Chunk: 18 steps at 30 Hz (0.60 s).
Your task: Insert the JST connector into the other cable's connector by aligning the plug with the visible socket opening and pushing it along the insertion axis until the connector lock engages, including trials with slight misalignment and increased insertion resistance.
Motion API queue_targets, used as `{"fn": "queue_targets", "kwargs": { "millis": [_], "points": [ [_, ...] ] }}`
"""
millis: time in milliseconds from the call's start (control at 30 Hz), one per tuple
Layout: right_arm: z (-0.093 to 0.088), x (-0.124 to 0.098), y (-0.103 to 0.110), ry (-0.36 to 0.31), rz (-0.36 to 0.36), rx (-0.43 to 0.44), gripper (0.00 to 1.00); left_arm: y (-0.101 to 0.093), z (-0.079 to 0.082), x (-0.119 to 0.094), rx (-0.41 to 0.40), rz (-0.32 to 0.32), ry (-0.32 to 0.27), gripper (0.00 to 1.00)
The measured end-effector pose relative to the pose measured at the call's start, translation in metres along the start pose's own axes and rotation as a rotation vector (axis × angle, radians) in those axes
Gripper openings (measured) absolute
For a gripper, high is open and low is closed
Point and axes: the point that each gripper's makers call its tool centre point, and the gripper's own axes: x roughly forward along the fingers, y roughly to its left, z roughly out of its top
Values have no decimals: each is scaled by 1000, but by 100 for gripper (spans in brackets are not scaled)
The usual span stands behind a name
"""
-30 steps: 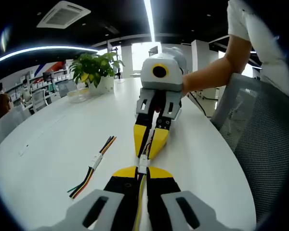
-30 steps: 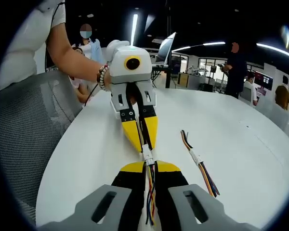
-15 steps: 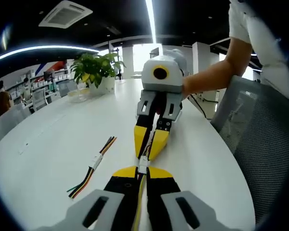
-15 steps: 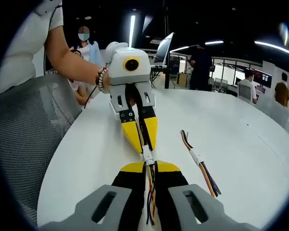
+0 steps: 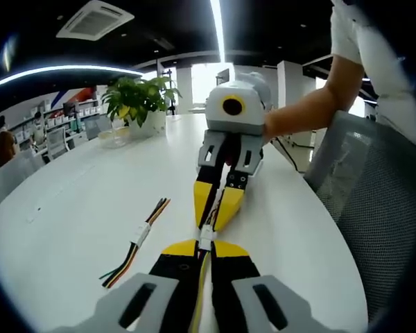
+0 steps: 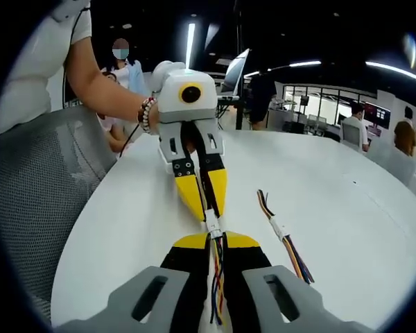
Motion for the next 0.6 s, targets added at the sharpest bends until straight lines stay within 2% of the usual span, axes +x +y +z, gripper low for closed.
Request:
{"fn": "queue_targets", "kwargs": {
  "millis": [267,600],
  "points": [
    [5,-5,-18,-8,-34,-2,3,14,9,5,-2,13,-15,0],
    [5,-1,-37,-18,-58,7,3,34,7,8,-22,39,-13,0]
  ]
}}
